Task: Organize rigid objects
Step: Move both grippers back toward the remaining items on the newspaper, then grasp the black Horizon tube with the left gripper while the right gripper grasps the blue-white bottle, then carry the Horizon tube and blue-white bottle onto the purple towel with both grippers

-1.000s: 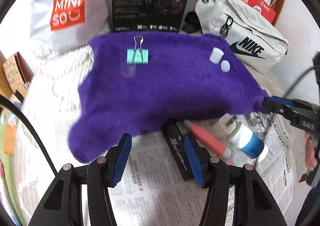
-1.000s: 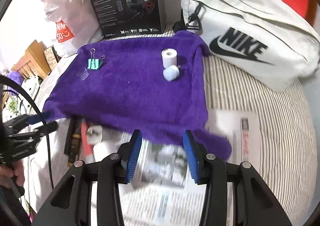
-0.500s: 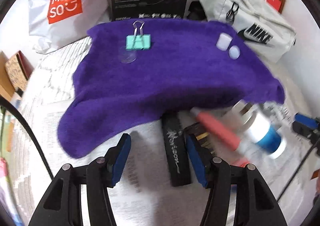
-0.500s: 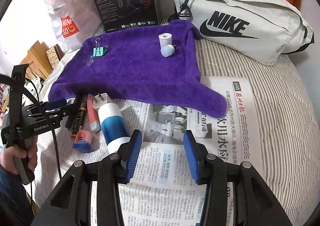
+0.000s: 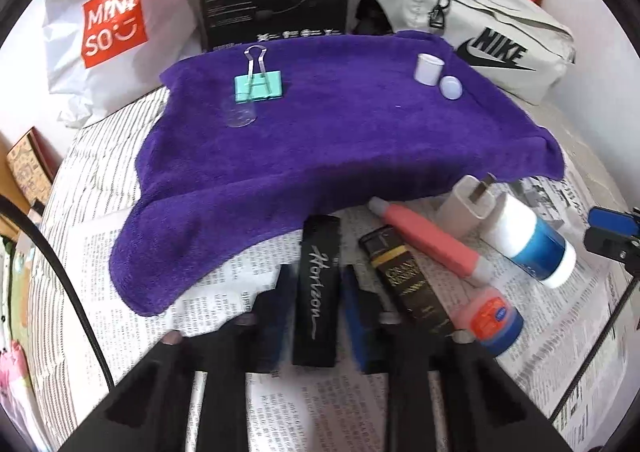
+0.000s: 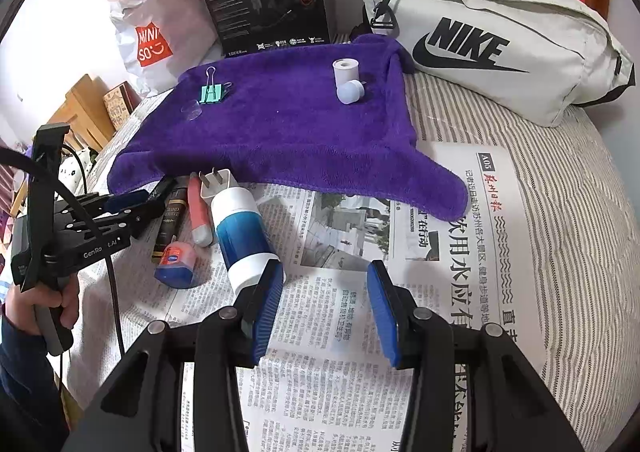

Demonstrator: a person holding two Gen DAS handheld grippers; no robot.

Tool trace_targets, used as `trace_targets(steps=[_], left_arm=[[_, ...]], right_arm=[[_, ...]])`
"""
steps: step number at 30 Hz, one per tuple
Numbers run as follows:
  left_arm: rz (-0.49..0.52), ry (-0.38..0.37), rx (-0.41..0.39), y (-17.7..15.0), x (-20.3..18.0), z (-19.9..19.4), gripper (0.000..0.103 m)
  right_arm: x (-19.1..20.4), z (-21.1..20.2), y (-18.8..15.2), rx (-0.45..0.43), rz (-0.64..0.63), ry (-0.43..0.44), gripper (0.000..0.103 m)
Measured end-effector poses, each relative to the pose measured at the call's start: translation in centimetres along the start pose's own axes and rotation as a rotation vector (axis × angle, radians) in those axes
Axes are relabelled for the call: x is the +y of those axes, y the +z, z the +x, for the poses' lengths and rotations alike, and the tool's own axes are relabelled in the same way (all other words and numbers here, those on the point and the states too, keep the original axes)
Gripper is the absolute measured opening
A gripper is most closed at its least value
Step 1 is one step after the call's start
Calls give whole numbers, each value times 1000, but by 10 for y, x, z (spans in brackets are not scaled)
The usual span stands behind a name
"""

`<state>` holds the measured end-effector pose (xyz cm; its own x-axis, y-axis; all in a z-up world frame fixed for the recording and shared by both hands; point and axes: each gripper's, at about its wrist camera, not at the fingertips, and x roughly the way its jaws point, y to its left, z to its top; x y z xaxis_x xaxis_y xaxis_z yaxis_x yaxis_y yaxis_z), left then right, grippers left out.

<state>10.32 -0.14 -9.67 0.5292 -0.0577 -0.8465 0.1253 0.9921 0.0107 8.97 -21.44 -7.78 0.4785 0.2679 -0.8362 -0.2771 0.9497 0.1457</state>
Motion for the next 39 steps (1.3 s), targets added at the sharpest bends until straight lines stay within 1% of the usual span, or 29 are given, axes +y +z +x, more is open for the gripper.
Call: trace_targets(steps=[3,7,14,16,19,29,33,39], left_arm=[[24,4,-13,-2,-4,0,21],[13,-13,-21,-2,-1,0,21],[15,-12,-21,-2,-1,1,22],[15,-14,-22,-3,-1,1,22],[11,-17,-24,-3,-1,0,22],[-3,-30,-9,-5,7,-1,22],[6,-25,-8,-5,5,-1,22],[-7,-19,-20,-5,5,0,22]], right_arm=[[2,1,-1,-1,-8,10,44],[13,1,0,-9,-46,11,44],[43,0,7,-32,-173,53,44],[49,7,9,-23,-196,68,44],[54,23,11,2,-219,61,43],[51,58,15,51,-217,89,40],[56,63,19,42,-234,68,38],[56,64,18,18,-246,70,38]])
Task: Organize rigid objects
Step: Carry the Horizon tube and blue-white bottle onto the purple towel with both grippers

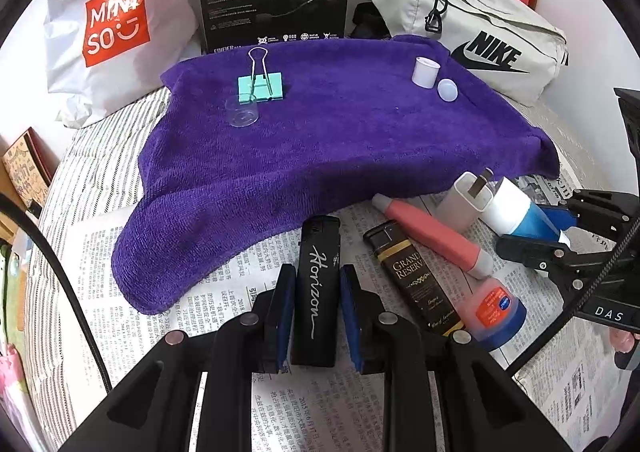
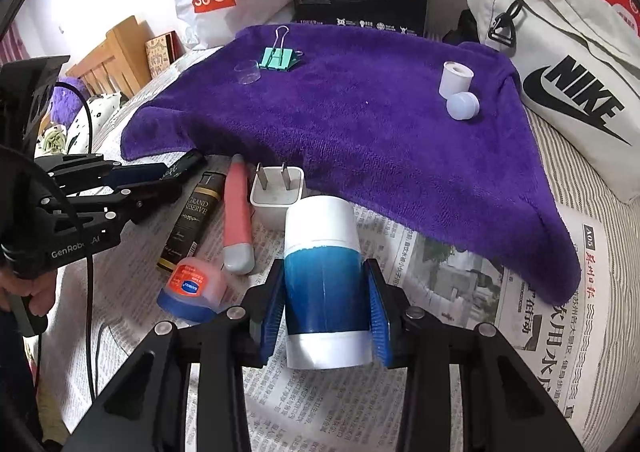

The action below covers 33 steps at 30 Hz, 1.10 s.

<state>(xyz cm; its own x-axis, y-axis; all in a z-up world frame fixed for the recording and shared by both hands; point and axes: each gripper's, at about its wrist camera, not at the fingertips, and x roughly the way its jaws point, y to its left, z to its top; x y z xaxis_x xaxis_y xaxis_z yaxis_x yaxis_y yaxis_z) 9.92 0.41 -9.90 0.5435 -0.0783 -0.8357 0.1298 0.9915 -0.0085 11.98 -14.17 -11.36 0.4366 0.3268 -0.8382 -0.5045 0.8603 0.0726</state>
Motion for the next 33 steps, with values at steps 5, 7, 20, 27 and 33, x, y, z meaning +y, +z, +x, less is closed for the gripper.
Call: trace_targets(steps=[5,7,20,27,33], left_arm=[[13,8,4,-1,-2,-1,22],[2,9,-1,-1,-1,-1,22],[-69,-11,0,-6,11,-6,21],[-25,57,-18,-9,-1,-6,22],[-89,-25,1,-9,9,-12,21]], right_arm=[[-1,-6,-3,19,14,-10,37],[-1,-5,-5,20,18,-7,37],[-8,-15,-9,39,39,-46,36],[-12,-16,-15,51,79,-55,36],[-17,-25,-18,46,106,-64,36]])
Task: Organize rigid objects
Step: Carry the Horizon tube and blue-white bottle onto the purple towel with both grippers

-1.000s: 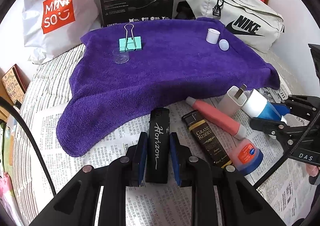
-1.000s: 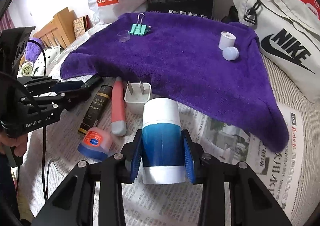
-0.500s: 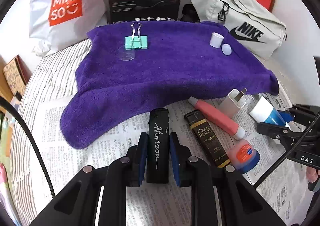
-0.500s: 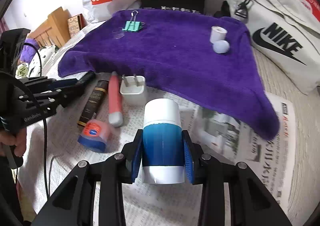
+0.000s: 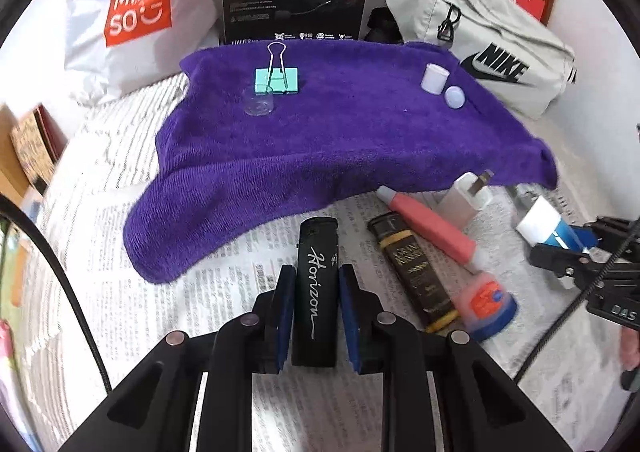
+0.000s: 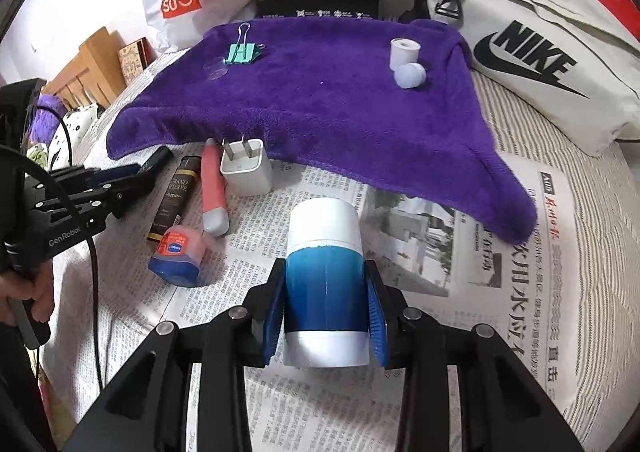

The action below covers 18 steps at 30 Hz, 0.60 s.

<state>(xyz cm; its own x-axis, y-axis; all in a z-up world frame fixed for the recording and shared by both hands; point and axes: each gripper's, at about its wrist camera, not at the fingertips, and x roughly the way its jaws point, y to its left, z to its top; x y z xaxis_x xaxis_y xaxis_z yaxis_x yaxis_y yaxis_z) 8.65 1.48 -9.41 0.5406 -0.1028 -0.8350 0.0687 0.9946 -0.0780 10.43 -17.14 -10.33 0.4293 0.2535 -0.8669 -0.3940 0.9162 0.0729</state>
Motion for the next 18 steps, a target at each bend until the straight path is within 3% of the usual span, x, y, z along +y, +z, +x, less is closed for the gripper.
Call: trace_targets(steps=[18], left_arm=[[-31,-2,-18,1,6,-26,21]], right_arm=[[-19,-23,3,-27,69,-5,36]])
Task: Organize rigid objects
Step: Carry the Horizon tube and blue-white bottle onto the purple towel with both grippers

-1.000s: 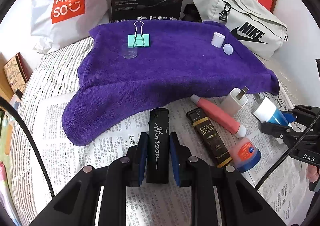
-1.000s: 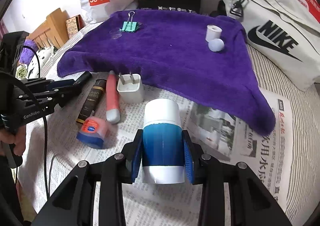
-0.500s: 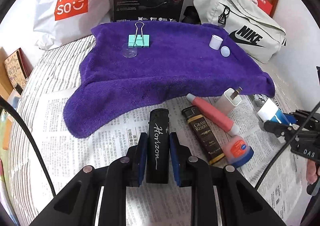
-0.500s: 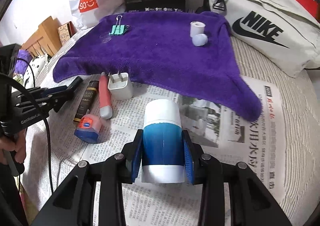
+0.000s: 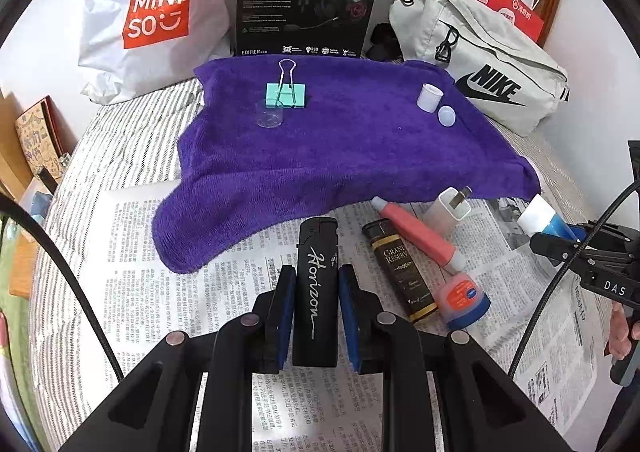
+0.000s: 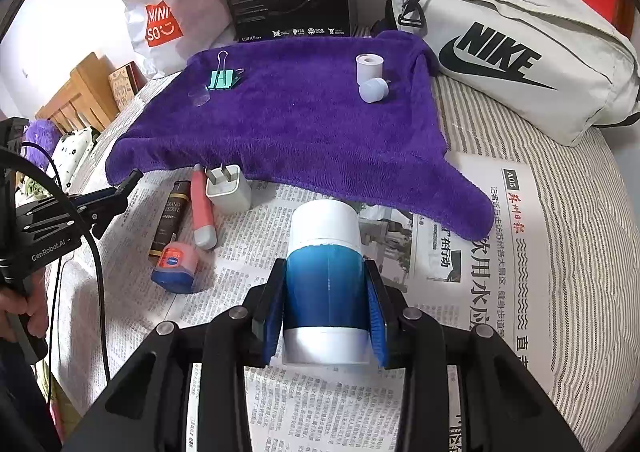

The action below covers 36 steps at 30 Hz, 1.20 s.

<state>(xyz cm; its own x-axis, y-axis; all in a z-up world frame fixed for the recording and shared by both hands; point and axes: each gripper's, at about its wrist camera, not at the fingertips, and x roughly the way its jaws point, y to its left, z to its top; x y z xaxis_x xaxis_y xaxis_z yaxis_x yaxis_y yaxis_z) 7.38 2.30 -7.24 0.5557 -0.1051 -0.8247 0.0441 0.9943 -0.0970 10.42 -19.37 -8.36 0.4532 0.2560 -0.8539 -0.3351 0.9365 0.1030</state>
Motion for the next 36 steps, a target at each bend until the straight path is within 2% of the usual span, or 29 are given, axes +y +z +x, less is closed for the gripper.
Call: trace_targets(steps=[19,36], left_arm=[[-12,-23,-28,46,13,-9,21],[-7,-31,27,91,31,37,21]], right_arm=[[-1,-5,39,-15,2,26,36],[-24,24,98,-6,20,-3,36]])
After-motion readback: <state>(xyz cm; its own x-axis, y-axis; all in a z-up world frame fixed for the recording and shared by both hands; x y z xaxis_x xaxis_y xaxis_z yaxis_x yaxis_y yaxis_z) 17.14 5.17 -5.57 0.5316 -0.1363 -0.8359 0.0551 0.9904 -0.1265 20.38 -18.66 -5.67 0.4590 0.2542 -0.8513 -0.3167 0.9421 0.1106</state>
